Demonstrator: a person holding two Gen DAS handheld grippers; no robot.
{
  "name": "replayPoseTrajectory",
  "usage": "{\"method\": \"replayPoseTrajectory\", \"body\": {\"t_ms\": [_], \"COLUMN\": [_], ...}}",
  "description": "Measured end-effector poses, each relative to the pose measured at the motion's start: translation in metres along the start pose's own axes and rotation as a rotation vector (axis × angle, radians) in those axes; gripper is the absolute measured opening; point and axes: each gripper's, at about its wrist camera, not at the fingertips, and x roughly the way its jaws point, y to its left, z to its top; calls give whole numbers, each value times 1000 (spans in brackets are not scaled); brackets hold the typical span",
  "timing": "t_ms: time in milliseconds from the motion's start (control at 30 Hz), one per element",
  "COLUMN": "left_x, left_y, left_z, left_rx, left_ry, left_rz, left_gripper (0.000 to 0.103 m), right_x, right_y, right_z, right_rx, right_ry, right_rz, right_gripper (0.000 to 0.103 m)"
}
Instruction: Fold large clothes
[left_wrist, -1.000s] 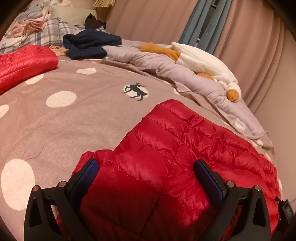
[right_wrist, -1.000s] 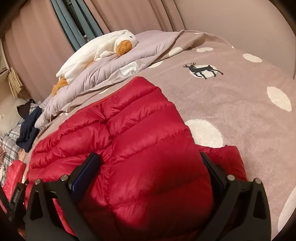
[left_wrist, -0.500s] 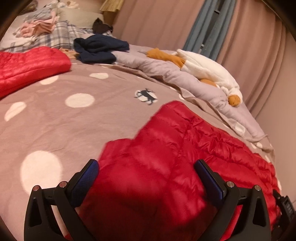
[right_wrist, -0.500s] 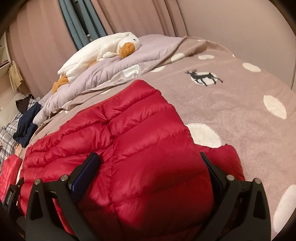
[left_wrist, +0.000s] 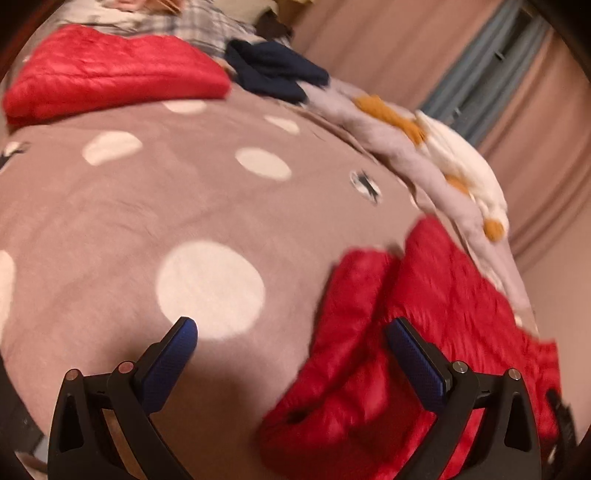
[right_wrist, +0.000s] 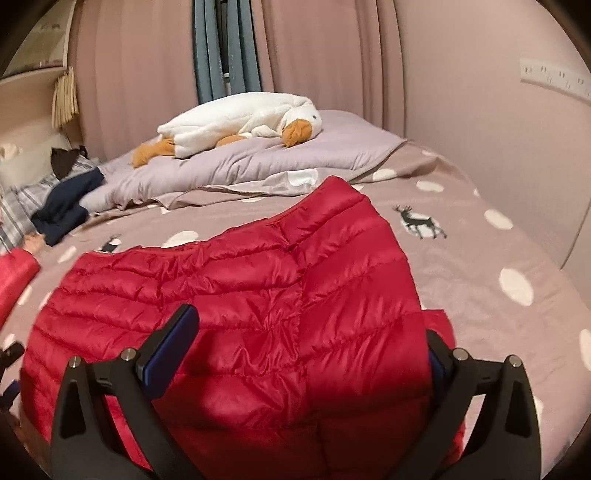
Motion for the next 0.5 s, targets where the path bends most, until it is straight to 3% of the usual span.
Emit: {"method": "replayPoseTrajectory", "body": {"t_ms": [200,367,433,500], "left_x": [-2,-1,-6,-7], "left_y": [-4,-3,4,2], "left_z": [-7,-13,-15,-20], "left_rx": [-42,-96,-184,-184], "left_ry": [29,45,12,16], "left_rz": [-25,-3,-14,-8], "left_gripper": [102,102,102,102], "right_x": [-23,-37,-43,-46], "right_y": [1,6,6,5], "right_z": [3,3,5,7], "right_rx": [-1,-59,-80,-66], "right_ry": [-34,-88,-102,-104], "right_rz": [-3,-137,-141,-100], "right_gripper": [103,103,103,103]}}
